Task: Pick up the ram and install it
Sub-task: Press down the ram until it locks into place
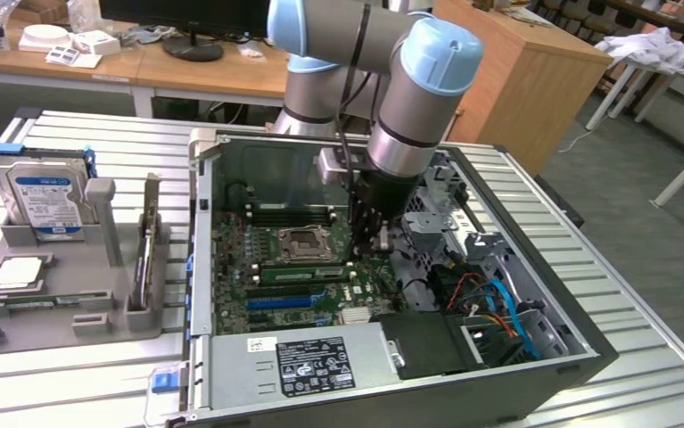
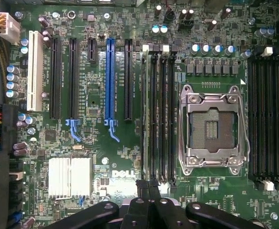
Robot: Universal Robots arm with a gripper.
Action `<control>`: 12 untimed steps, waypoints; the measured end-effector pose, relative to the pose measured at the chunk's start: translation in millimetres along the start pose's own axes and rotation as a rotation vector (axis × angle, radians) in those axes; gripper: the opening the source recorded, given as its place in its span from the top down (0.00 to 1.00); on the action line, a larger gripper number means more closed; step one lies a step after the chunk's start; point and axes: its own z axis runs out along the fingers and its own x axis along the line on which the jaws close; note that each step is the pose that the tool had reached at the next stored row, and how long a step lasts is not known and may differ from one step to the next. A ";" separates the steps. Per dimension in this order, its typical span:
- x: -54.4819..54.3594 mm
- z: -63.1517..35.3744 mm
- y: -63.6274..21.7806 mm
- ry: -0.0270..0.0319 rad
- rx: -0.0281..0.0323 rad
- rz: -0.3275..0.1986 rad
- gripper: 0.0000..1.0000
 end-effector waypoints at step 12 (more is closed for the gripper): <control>0.2 6.6 -0.3 0.0002 0.0000 0.000 0.89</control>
